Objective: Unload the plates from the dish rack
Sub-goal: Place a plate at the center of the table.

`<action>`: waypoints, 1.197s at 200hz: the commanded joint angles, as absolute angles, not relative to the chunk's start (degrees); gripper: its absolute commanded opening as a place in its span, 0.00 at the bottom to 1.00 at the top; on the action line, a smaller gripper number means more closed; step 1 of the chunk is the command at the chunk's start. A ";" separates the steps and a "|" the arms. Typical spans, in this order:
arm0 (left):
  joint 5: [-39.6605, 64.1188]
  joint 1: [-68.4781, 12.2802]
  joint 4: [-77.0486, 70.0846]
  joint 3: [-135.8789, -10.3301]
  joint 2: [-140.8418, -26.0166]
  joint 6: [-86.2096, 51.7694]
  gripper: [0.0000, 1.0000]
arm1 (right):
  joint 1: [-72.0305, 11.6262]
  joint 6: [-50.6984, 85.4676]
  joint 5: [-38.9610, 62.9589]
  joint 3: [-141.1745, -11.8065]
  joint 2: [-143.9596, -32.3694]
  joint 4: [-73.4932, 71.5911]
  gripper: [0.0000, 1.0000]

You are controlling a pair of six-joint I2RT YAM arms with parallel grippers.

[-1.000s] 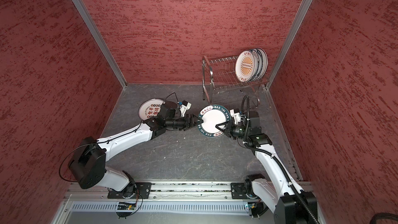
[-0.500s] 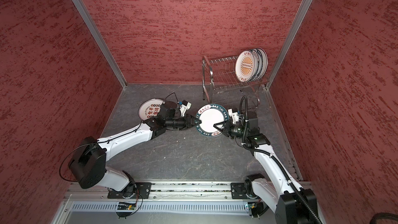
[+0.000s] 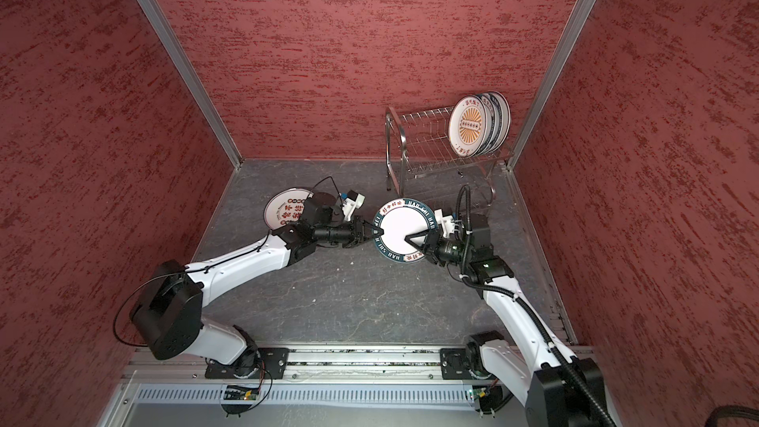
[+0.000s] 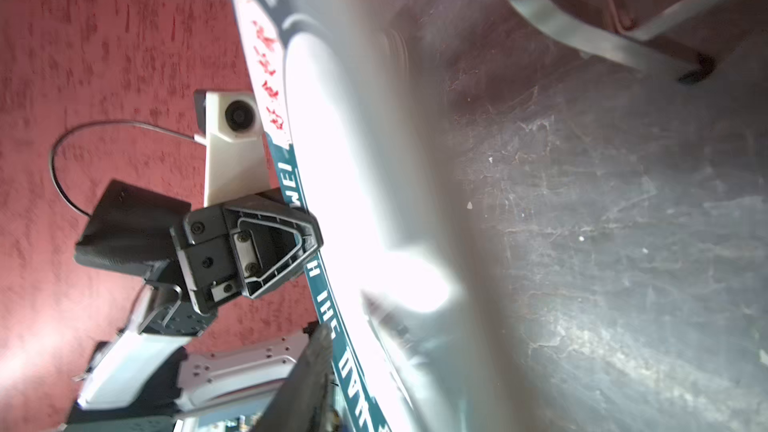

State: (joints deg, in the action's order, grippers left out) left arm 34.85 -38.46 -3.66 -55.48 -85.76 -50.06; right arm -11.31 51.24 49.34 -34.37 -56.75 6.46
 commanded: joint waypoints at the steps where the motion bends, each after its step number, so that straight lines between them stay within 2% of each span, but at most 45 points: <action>1: 36.22 -39.07 -1.81 -54.36 -84.79 -48.65 0.01 | -12.11 50.25 47.98 -35.75 -55.30 6.11 0.61; 23: 35.35 -38.47 1.54 -53.90 -82.52 -47.96 0.00 | -12.08 48.72 45.96 -37.23 -54.76 9.43 0.74; 48: 34.91 -36.41 6.85 -52.83 -78.38 -47.44 0.00 | -12.04 45.73 41.71 -39.54 -55.08 16.10 0.83; 111: 34.45 -24.82 23.52 -45.13 -61.90 -45.20 0.00 | -12.12 37.21 24.38 -48.43 -56.34 34.52 0.89; 121: 34.45 -22.66 26.31 -44.21 -59.23 -44.59 0.00 | -12.06 36.00 21.53 -50.50 -56.49 37.63 0.92; 128: 34.33 -21.26 28.49 -43.87 -57.76 -44.06 0.00 | -12.05 35.02 19.55 -52.13 -56.56 39.92 0.99; 183: 29.92 -13.62 37.42 -40.51 -54.53 -42.63 0.00 | -12.03 30.07 4.73 -63.17 -57.87 52.81 0.99; 215: 28.53 -10.44 36.01 -37.22 -55.52 -42.99 0.00 | -12.04 29.03 -4.27 -66.19 -58.01 55.34 0.99; 239: 27.25 -9.35 35.46 -36.03 -56.81 -42.29 0.00 | -12.05 29.00 -7.11 -67.22 -57.84 55.23 0.99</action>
